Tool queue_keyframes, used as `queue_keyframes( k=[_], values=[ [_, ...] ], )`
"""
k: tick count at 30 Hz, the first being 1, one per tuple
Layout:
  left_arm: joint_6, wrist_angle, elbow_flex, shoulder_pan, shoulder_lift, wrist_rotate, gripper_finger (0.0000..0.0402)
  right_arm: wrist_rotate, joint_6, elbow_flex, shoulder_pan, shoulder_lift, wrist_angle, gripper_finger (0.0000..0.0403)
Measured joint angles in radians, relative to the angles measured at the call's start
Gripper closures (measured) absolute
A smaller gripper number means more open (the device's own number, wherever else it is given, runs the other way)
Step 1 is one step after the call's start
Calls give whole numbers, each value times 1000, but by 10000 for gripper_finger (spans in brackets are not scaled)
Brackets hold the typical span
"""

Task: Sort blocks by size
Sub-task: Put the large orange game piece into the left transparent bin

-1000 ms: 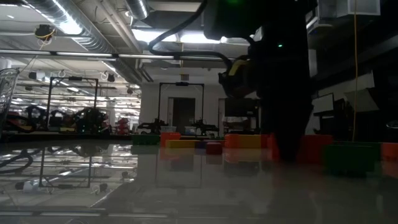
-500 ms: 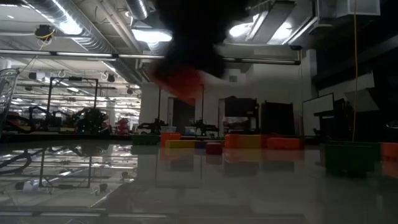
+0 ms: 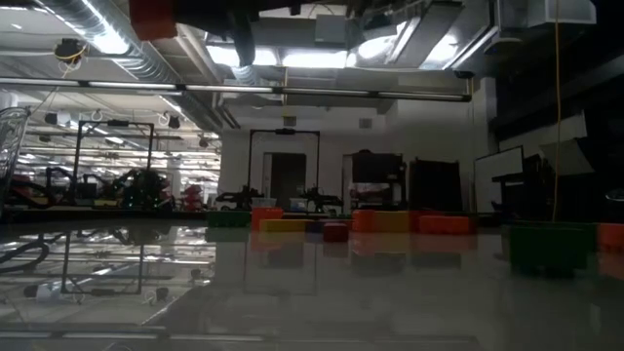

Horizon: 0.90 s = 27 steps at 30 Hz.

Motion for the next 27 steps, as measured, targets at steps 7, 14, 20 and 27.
queue_keyframes(
  k=[7,14,20,27],
  values=[
    [125,57,0,76,0,-239,218,-3,-122,-1,3,0,58,307],
    [413,234,0,152,0,-376,218,-37,-192,-1,3,0,162,296],
    [581,343,0,178,0,-403,218,-66,-244,-1,3,0,176,300],
    [723,435,0,178,0,-439,218,-80,-314,-1,3,0,177,304]
  ],
)
